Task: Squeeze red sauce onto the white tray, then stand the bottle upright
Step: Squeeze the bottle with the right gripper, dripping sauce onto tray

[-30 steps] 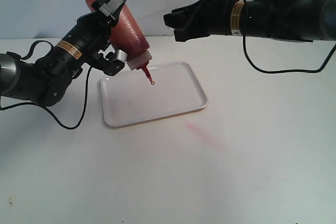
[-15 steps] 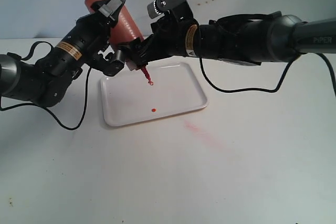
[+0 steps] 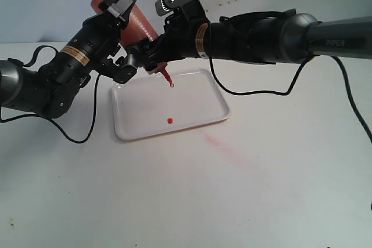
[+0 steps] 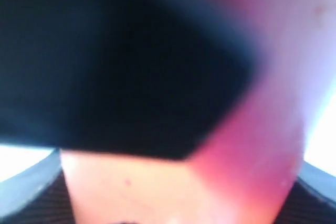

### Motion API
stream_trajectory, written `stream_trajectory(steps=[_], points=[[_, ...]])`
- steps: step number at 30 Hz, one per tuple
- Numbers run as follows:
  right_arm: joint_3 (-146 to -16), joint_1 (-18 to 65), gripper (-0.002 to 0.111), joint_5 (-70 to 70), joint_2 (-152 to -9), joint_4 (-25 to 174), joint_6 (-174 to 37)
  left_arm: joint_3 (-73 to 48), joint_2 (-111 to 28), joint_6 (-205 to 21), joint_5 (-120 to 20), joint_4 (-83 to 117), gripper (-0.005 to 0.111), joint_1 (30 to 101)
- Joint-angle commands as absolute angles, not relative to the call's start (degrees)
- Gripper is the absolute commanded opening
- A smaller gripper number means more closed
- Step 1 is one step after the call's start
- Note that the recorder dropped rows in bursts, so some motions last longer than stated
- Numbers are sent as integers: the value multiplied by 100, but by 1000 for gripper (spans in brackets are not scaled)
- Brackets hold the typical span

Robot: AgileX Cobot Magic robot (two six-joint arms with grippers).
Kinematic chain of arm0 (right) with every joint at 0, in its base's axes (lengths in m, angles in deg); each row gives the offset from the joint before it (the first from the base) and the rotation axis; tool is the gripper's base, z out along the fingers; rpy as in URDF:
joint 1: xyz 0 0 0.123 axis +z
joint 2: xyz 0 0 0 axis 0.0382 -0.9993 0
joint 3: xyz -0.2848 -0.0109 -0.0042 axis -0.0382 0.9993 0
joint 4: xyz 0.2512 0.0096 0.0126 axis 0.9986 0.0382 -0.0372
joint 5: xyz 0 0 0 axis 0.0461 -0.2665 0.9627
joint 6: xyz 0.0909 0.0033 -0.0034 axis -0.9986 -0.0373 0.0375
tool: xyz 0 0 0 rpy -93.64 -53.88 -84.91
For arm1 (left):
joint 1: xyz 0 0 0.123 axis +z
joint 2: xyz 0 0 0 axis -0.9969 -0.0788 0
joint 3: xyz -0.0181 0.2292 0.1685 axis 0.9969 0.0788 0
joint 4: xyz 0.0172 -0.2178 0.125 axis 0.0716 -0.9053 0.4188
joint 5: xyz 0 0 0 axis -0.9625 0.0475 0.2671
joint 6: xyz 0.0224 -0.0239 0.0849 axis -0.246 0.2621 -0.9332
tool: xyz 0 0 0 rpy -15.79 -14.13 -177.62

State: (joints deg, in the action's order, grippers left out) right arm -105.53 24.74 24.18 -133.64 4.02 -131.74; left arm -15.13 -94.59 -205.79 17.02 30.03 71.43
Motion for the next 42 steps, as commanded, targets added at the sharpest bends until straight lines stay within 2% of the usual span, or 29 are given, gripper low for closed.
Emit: stream_trajectory(steps=[1, 4, 6, 10, 15, 16, 38, 40, 42], points=[[-10767, 2464, 103, 2350, -13503, -559, -14112, -1546, -9361, -20480, 2018, 2963, 0, 7121], [-10779, 2464, 99, 2332, -13503, -617, -14189, -1546, -9361, -20480, 2018, 2963, 0, 7121], [-10779, 2464, 87, 2332, -13503, -617, -14189, -1546, -9361, -20480, 2018, 2963, 0, 7121], [-10779, 2464, 56, 2309, -13503, -617, -14142, -1546, -9361, -20480, 2018, 2963, 0, 7121], [-10779, 2464, 5, 2294, -13503, -617, -14118, -1546, -9361, -20480, 2018, 2963, 0, 7121], [-10779, 2464, 0, 2294, -13503, -634, -14090, -1546, -9361, -20480, 2018, 2963, 0, 7121], [-10779, 2464, 0, 2294, -13503, -592, -13975, -1546, -9361, -20480, 2018, 2963, 0, 7121], [-10779, 2464, 4, 2294, -13503, -602, -13975, -1546, -9361, -20480, 2018, 2963, 0, 7121], [-10779, 2464, 21, 2294, -13503, -682, -13975, -1546, -9361, -20480, 2018, 2963, 0, 7121]])
